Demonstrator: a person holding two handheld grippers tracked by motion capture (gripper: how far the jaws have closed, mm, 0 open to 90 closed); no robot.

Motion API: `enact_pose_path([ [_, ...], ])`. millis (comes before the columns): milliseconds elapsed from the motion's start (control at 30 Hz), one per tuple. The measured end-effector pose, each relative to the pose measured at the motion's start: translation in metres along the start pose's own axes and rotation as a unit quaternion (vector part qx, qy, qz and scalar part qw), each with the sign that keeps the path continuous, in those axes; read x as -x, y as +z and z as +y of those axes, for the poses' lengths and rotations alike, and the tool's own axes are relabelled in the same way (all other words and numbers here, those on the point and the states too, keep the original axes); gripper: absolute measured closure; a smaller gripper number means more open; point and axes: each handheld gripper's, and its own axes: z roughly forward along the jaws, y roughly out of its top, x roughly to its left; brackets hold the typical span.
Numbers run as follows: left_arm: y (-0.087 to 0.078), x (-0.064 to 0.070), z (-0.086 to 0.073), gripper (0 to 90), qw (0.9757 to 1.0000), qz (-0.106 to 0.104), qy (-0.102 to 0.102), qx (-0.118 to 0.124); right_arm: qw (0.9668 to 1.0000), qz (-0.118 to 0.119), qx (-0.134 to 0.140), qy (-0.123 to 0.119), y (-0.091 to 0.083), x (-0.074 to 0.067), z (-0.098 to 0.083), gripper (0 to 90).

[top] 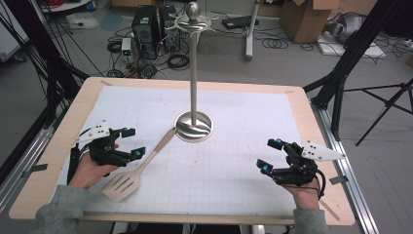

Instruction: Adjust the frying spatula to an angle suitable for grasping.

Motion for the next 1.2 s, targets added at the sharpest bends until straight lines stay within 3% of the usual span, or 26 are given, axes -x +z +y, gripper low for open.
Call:
enact_pose_path([
  [533, 0.024, -0.002, -0.007, 10.2, 0.9996, -0.012, -0.012, -0.023, 1.0, 0.002, -0.003, 0.001, 0.0, 0.0, -0.001, 13.9],
  [767, 0.026, -0.003, -0.009, 12.3, 0.9994, -0.01, -0.014, -0.028, 1.0, 0.003, -0.004, 0.001, 0.0, 0.0, -0.002, 13.9],
  [1200, 0.033, -0.006, -0.013, 31.2, 0.9985, 0.002, -0.015, -0.052, 1.0, 0.004, -0.006, 0.002, 0.0, 0.001, -0.003, 13.9],
])
